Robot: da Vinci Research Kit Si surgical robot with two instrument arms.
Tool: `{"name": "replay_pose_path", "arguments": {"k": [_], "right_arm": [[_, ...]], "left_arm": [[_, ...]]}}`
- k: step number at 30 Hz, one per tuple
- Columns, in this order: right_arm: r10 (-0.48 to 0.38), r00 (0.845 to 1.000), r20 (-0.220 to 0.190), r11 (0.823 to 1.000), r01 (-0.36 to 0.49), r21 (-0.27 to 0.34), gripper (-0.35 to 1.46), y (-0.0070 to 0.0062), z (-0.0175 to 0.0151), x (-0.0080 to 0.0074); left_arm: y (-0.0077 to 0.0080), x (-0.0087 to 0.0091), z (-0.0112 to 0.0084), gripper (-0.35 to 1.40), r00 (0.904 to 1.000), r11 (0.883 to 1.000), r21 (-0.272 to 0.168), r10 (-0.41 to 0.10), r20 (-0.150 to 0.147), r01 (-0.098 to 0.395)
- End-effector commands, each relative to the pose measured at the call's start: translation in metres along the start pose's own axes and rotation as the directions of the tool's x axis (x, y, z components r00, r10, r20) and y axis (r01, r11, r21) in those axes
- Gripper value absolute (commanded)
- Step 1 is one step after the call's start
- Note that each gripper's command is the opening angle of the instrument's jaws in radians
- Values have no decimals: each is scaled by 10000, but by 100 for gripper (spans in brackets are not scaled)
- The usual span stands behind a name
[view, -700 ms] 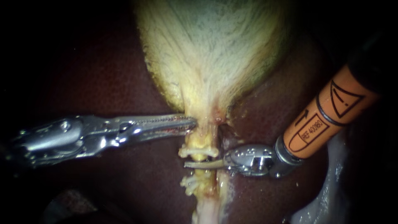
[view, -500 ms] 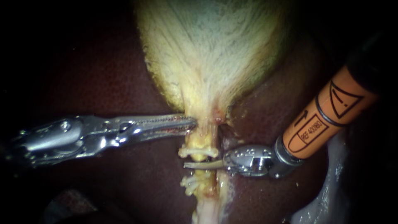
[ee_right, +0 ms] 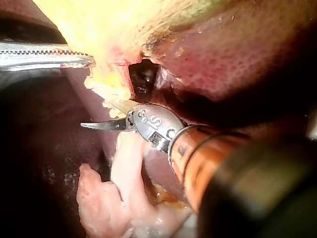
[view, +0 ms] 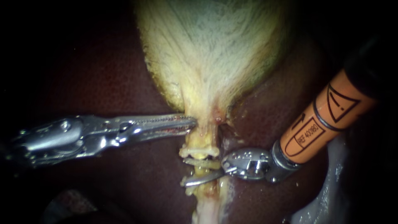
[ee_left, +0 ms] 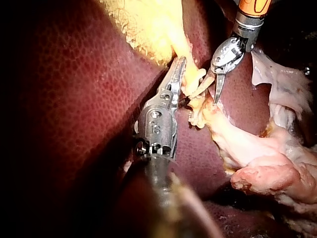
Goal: Go back from the cut left tube
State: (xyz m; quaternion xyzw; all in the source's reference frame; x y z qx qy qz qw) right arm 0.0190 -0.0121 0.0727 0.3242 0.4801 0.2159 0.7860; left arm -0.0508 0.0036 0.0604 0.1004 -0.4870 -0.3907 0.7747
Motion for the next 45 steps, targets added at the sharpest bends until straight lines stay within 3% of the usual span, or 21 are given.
{"name": "replay_pose_path", "arguments": {"k": [1,7,10,17,21,24,31,45], "right_arm": [[-16,10000,-2,10000,16,26,81,-2,-2,1],[-30,10000,81,9993,27,366,83,-22,-34,3],[30,10000,70,9989,-33,474,81,-25,-58,10],[192,9996,-229,9998,-191,87,88,-18,-117,28],[-521,9961,-709,9980,495,-382,101,-8,-154,46],[-1006,9913,-844,9922,938,-818,115,-3,-172,55],[-1614,9841,-743,9793,1504,-1351,120,2,-190,59],[-1989,9775,-708,9721,1876,-1406,125,5,-189,57]], "left_arm": [[0,0,0,4,10000,10000,0,-1,-2,1],[2,0,0,4,10000,10000,9,-1,-3,1],[2,0,0,4,10000,10000,11,-2,-3,2],[2,0,0,4,10000,10000,8,-3,-3,3],[2,0,0,4,10000,10000,10,-3,-3,3],[2,0,0,4,10000,10000,9,-3,-3,3],[2,1,1,4,10000,10000,3,-1,-2,1],[-4,19,22,4,10000,10000,62,51,-13,-51]]}}
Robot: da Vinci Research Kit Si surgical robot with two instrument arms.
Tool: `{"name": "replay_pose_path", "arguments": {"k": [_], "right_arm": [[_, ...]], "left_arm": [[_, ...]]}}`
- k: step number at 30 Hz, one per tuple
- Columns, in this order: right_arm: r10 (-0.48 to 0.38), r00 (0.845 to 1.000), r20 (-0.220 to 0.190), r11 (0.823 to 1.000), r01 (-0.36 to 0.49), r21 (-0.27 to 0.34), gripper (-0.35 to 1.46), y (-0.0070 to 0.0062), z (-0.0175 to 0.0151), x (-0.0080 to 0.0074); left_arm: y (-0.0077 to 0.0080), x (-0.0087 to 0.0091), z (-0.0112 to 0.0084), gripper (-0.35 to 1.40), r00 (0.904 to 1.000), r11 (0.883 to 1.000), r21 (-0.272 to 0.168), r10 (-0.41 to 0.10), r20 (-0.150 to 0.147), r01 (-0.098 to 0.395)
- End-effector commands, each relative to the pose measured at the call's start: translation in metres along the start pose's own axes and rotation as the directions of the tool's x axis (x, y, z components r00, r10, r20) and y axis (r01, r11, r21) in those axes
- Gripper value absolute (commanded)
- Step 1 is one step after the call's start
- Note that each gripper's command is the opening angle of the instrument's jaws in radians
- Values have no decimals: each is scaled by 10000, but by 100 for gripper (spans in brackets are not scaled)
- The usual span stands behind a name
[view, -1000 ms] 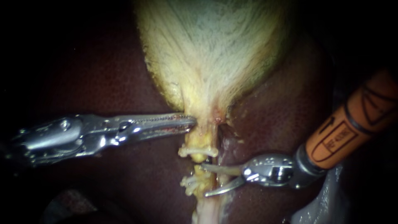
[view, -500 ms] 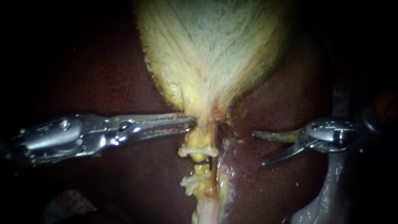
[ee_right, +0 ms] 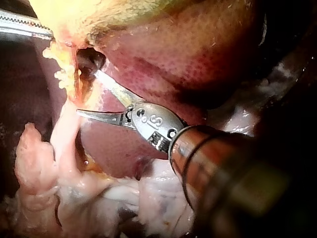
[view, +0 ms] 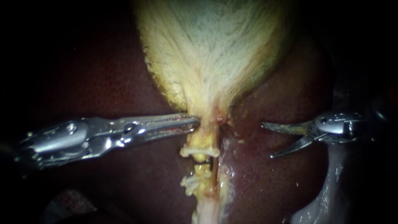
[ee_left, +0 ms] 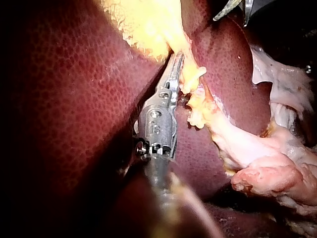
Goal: Go back from the cut left tube
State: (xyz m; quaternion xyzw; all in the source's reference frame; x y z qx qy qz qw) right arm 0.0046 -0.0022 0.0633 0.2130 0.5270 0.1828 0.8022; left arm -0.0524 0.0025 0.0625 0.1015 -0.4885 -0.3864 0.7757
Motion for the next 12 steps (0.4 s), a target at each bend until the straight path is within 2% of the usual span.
{"name": "replay_pose_path", "arguments": {"k": [1,12], "right_arm": [[16,10000,5,10000,-16,-4,125,0,0,0],[-102,9999,5,9999,102,27,128,0,0,0]], "left_arm": [[0,0,0,4,10000,10000,-7,-15,-8,15],[0,0,0,4,10000,10000,-9,-14,-7,14]]}}
